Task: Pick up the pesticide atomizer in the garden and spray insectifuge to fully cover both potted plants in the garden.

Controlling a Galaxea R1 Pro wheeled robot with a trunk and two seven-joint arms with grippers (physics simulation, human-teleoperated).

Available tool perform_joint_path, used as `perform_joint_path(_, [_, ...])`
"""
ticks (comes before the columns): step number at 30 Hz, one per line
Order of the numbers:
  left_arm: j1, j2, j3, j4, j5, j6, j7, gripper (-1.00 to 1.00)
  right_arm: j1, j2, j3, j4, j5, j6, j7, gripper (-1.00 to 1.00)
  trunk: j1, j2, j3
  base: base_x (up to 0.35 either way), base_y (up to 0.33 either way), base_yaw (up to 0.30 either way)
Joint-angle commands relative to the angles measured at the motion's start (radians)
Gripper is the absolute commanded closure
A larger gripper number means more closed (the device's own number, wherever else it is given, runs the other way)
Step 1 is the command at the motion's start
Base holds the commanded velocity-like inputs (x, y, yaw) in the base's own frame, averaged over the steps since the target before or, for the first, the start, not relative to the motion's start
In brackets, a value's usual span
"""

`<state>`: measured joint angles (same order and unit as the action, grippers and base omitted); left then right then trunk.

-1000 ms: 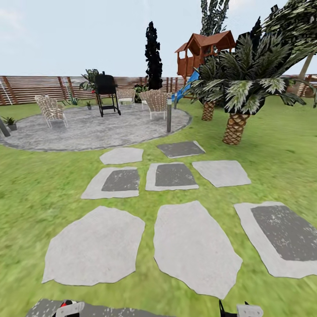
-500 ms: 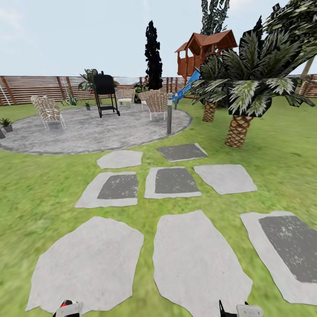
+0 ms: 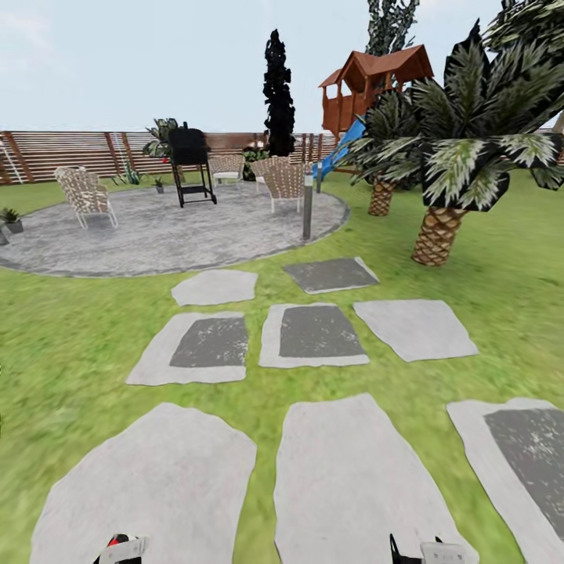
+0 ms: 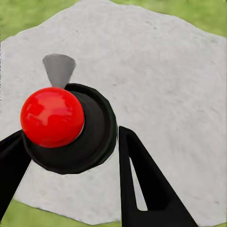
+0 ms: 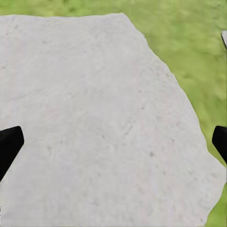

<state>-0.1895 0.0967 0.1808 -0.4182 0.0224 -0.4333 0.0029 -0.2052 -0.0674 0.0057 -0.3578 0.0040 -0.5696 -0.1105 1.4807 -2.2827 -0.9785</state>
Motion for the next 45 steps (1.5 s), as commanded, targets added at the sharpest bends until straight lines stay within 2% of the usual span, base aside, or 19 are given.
perform_joint_path(1, [-0.001,0.0,0.0,0.001,0.002,-0.003,0.0,1.0,0.0,0.0,0.001,0.0,0.001,-0.003,-0.003,-1.0,0.0,0.0,-0.001,0.338,0.0,0.166])
perform_joint_path(15, [-0.001,0.0,0.0,0.001,0.002,-0.004,0.0,1.0,0.0,0.0,0.001,0.0,0.001,-0.003,-0.003,-1.0,0.0,0.0,-0.001,0.338,0.0,0.17])
perform_joint_path(45, [-0.001,0.0,-0.001,0.013,0.002,-0.004,0.0,1.0,0.0,0.0,0.0,0.0,0.001,-0.003,-0.002,-1.0,0.0,0.0,-0.001,0.338,0.0,0.004])
